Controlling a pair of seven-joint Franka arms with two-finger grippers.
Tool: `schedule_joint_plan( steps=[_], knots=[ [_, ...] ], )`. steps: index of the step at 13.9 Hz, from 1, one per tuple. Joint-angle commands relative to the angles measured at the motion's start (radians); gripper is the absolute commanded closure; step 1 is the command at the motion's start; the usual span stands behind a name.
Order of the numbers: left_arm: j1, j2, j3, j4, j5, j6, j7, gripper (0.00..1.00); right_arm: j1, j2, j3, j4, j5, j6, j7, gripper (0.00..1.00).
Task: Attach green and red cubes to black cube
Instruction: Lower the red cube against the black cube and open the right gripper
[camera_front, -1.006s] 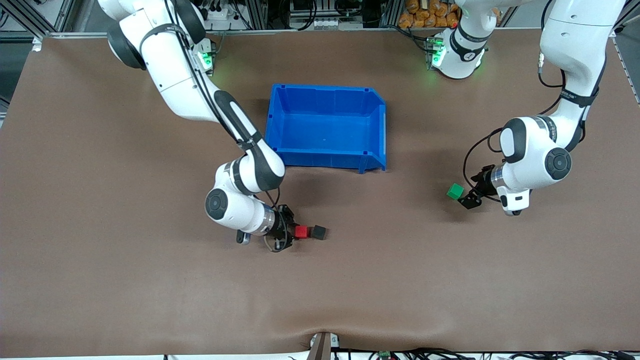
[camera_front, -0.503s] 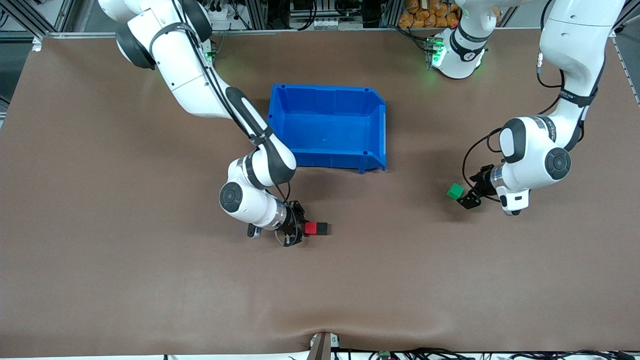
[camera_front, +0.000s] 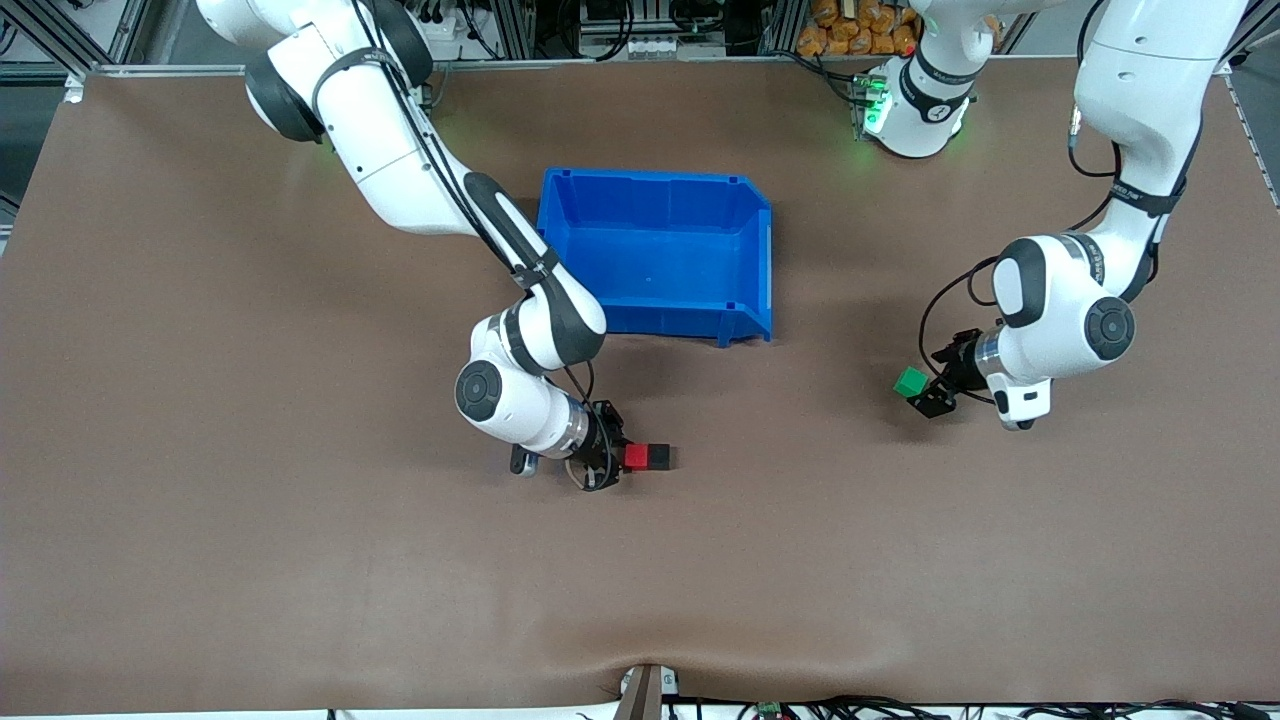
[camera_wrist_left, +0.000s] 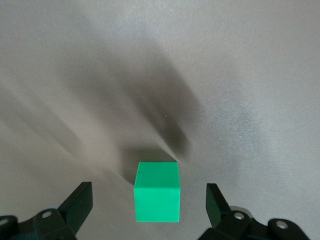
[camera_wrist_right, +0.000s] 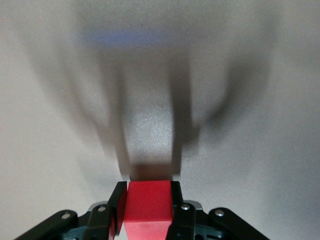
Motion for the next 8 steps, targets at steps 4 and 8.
schedule_joint_plan(
  steps=[4,8],
  knots=[
    [-0.001,0.023,-0.005,-0.004,-0.019,0.045,-0.009,0.00,-0.024,-0.025,-0.031,0.038,-0.102,-0.028,-0.030,0.00],
    [-0.001,0.026,-0.005,-0.004,-0.019,0.045,-0.009,0.02,-0.142,-0.104,-0.036,0.085,-0.270,-0.297,-0.175,0.00]
  ],
)
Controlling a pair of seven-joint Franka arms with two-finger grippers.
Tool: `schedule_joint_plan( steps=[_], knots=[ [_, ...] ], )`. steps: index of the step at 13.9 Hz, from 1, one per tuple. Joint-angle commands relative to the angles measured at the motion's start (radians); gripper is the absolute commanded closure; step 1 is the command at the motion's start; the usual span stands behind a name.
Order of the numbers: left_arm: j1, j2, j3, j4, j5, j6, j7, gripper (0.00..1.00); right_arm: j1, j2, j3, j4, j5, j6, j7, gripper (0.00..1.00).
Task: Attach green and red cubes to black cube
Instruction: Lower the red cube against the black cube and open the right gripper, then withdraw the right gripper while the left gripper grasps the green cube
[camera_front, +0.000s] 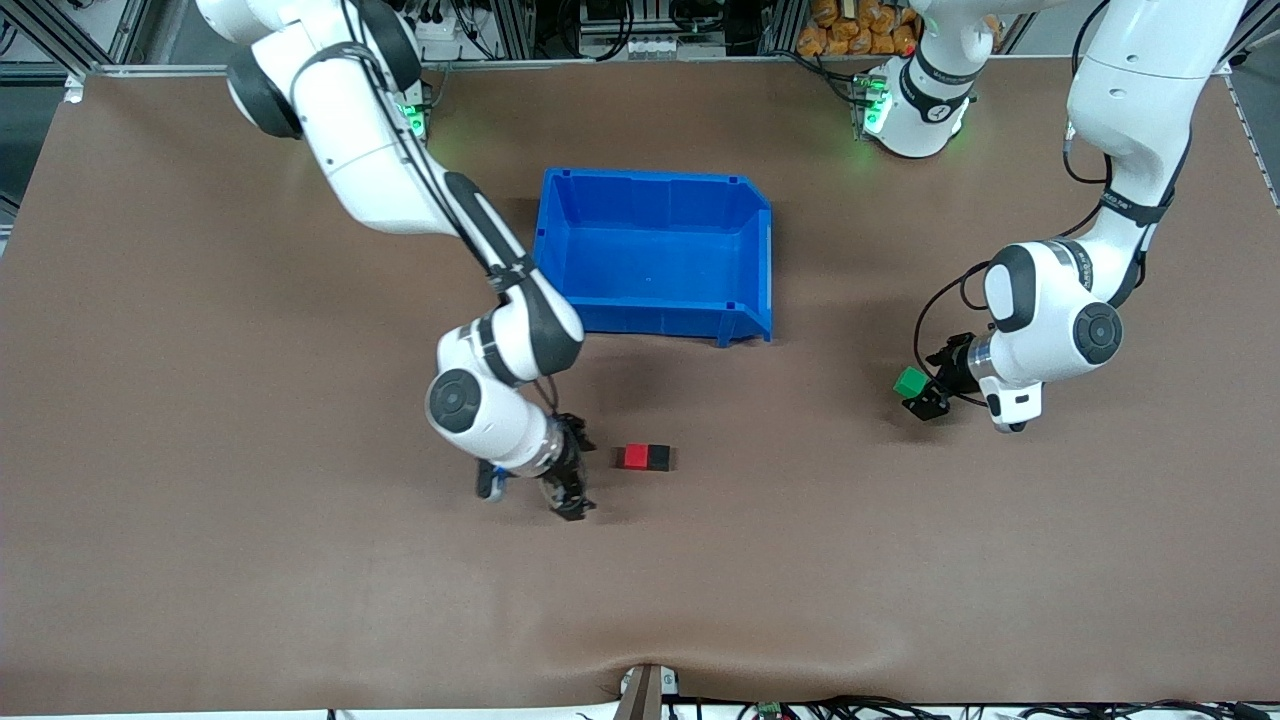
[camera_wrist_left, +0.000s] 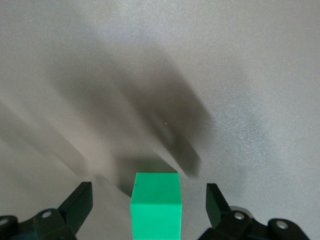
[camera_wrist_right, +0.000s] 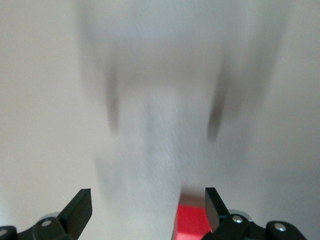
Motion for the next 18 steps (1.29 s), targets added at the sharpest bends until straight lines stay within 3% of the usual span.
schedule_joint_plan(
  steps=[1,3,5,6,7,8,13,16,18],
  knots=[
    [-0.001,0.000,-0.003,-0.002,-0.017,0.013,-0.009,0.10,-0.097,-0.067,0.012,0.026,-0.078,-0.205,-0.216,0.00],
    [-0.003,0.005,-0.003,-0.001,-0.017,0.013,-0.009,0.28,-0.174,-0.080,0.012,0.078,-0.098,-0.311,-0.431,0.00],
    [-0.003,0.006,-0.003,0.001,-0.018,0.013,-0.009,0.54,-0.253,-0.105,0.015,0.092,-0.098,-0.339,-0.621,0.00],
    [-0.004,0.006,-0.003,0.002,-0.018,0.013,-0.011,0.70,-0.287,-0.114,0.013,0.094,-0.100,-0.365,-0.721,0.00],
    [-0.004,0.005,-0.003,0.004,-0.018,0.012,-0.014,0.95,-0.330,-0.117,0.013,0.094,-0.101,-0.382,-0.870,0.00],
    [-0.006,0.005,-0.005,0.007,-0.018,0.012,-0.015,1.00,-0.365,-0.119,0.010,0.094,-0.108,-0.397,-1.039,0.00],
    [-0.081,0.008,-0.006,0.114,-0.018,-0.005,-0.246,1.00,-0.522,-0.181,-0.019,0.132,-0.205,-0.466,-1.646,0.00],
    [-0.159,0.081,-0.003,0.296,-0.015,-0.095,-0.443,1.00,-0.551,-0.313,-0.024,0.129,-0.261,-0.645,-1.676,0.00],
    [-0.191,0.150,-0.003,0.454,-0.004,-0.175,-0.552,1.00,-0.593,-0.474,-0.019,0.027,-0.256,-0.812,-1.712,0.00]
  ],
)
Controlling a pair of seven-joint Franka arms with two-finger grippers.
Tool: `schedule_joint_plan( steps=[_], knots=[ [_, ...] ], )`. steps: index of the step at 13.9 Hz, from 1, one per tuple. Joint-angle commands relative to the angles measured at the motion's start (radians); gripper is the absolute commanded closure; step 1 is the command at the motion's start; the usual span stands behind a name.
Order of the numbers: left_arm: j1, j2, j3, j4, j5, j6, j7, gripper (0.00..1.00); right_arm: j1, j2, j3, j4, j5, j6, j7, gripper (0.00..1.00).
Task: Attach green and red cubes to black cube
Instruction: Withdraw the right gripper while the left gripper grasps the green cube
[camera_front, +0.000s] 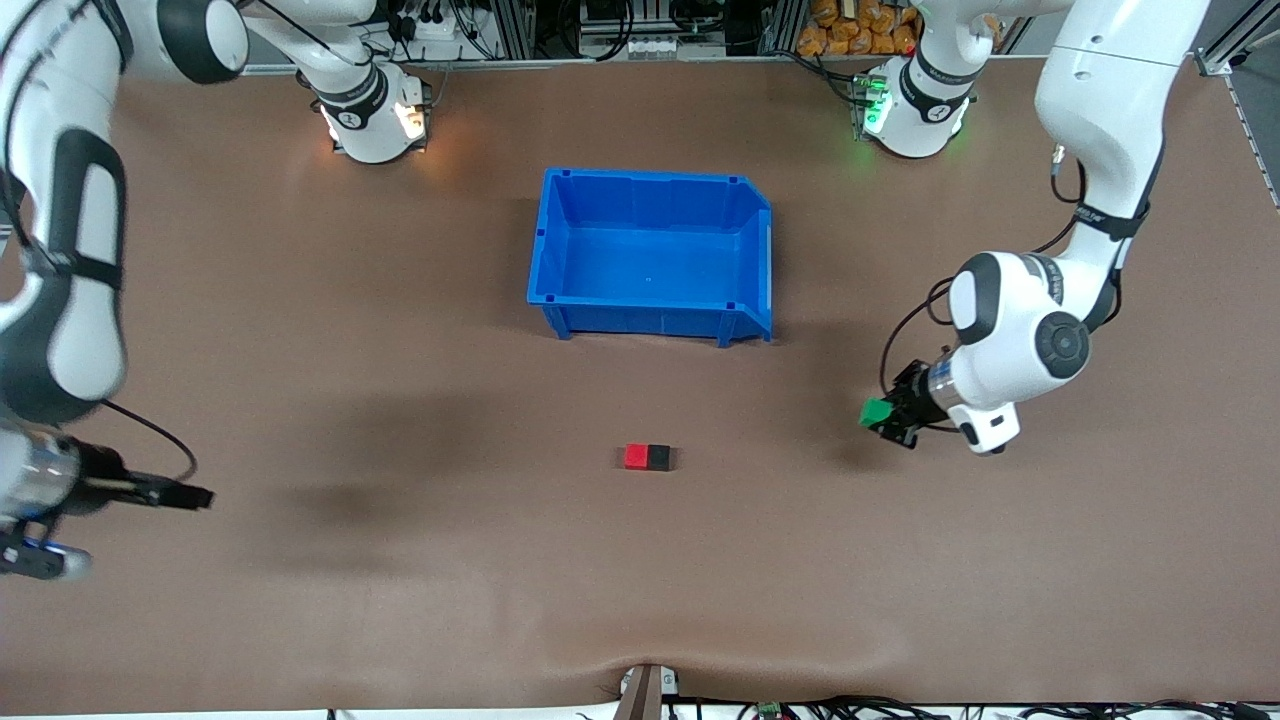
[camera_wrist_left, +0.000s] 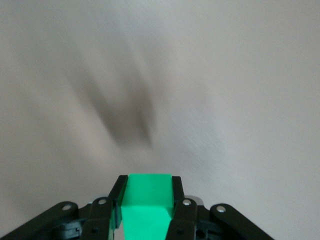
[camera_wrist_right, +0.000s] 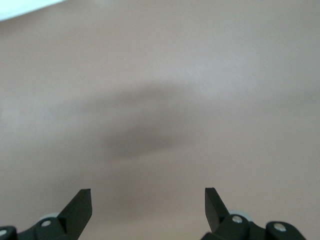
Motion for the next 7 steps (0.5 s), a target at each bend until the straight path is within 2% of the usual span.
schedule_joint_plan(
  steps=[1,3,5,6,7],
  knots=[
    [-0.040,0.134,0.008,0.245,-0.001,-0.114,-0.120,1.00,-0.043,-0.274,0.015,-0.223,-0.018,-0.129,-0.111,0.00],
    [-0.074,0.188,0.008,0.354,-0.001,-0.161,-0.198,1.00,-0.038,-0.479,0.016,-0.473,-0.016,-0.059,-0.165,0.00],
    [-0.108,0.212,0.011,0.382,-0.001,-0.165,-0.261,1.00,-0.012,-0.703,0.023,-0.813,-0.016,0.178,-0.165,0.00],
    [-0.128,0.225,0.016,0.404,0.001,-0.165,-0.282,1.00,0.000,-0.769,0.024,-0.924,-0.018,0.246,-0.165,0.00],
    [-0.145,0.234,0.019,0.422,0.004,-0.165,-0.293,1.00,0.020,-0.790,0.030,-0.951,-0.019,0.215,-0.162,0.00]
  ],
)
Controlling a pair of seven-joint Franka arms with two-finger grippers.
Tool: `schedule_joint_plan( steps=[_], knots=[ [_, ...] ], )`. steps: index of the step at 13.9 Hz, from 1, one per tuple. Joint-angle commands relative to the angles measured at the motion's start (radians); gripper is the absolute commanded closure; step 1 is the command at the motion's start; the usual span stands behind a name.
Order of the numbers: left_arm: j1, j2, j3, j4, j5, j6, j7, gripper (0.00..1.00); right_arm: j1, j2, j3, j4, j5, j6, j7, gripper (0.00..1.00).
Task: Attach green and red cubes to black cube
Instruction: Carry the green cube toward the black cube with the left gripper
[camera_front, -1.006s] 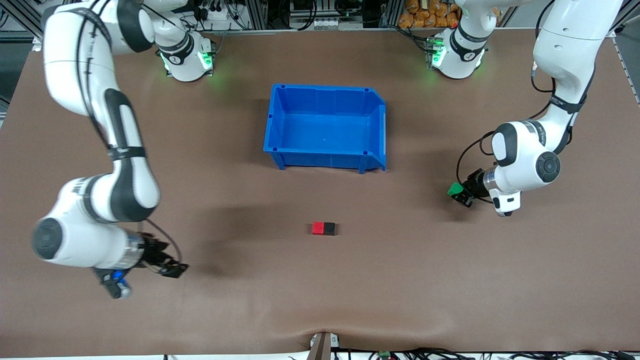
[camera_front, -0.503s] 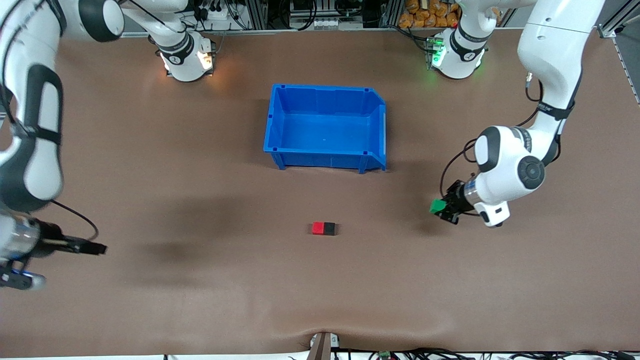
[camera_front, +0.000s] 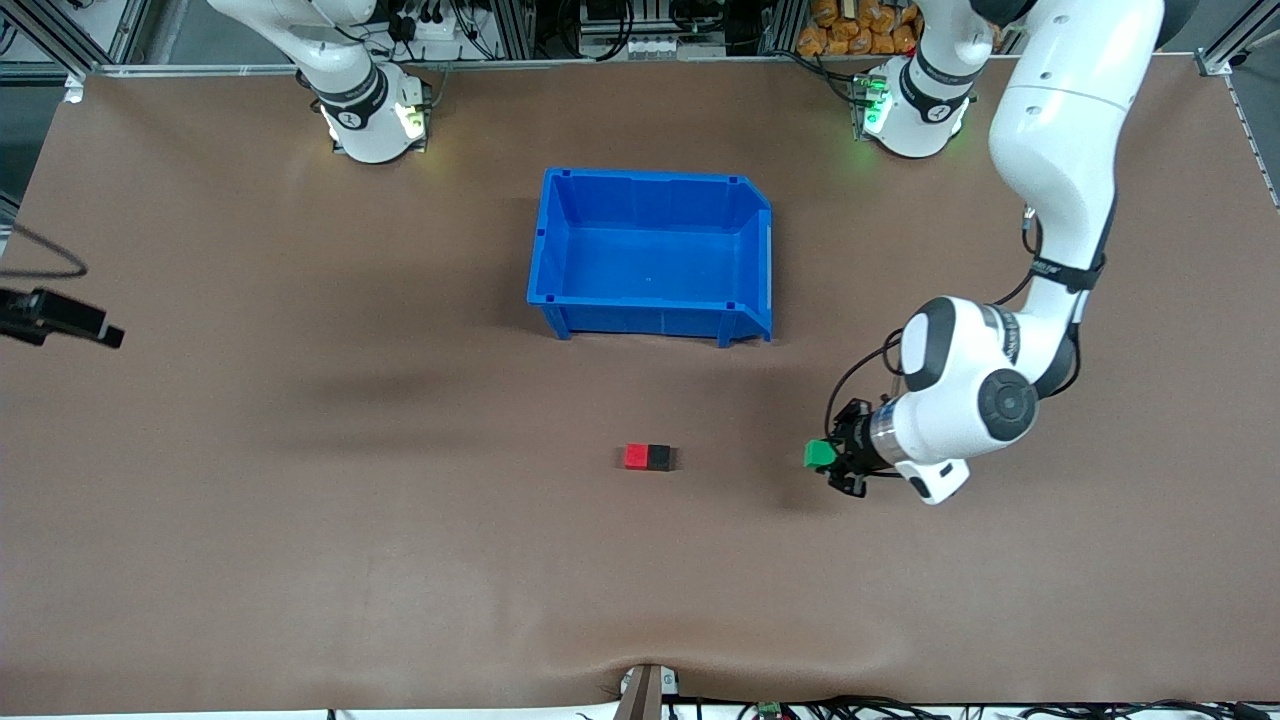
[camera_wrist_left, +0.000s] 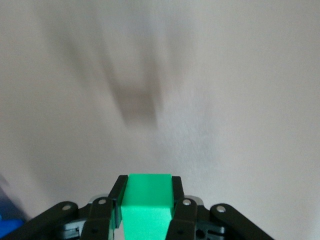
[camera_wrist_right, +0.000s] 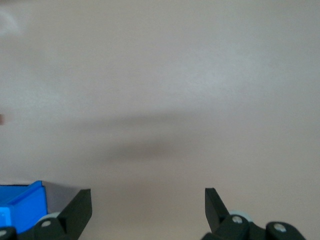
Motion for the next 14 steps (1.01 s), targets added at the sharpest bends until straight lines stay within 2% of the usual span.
schedule_joint_plan(
  steps=[1,3,5,6,10,12,14],
  knots=[
    [-0.045,0.046,0.020,0.088,0.002,-0.029,-0.050,1.00,0.038,-0.191,0.014,-0.322,-0.012,0.086,0.005,0.00],
    [-0.059,0.084,0.020,0.128,0.001,-0.029,-0.090,1.00,0.067,-0.147,0.022,-0.183,-0.033,0.039,0.008,0.00],
    [-0.120,0.108,0.052,0.154,0.005,-0.029,-0.159,1.00,0.100,-0.072,0.025,0.011,-0.179,-0.085,0.032,0.00],
    [-0.146,0.108,0.083,0.163,0.002,-0.029,-0.167,1.00,0.104,-0.034,0.022,0.079,-0.204,-0.121,0.032,0.00],
    [-0.182,0.167,0.091,0.244,0.002,-0.028,-0.245,1.00,0.095,-0.030,0.019,0.095,-0.201,-0.152,0.026,0.00],
    [-0.185,0.176,0.089,0.254,0.002,-0.017,-0.266,1.00,0.109,-0.027,0.023,0.120,-0.208,-0.153,0.032,0.00],
    [-0.193,0.203,0.088,0.303,0.002,-0.010,-0.321,1.00,0.150,-0.022,0.023,0.166,-0.196,-0.170,0.031,0.00]
  ],
)
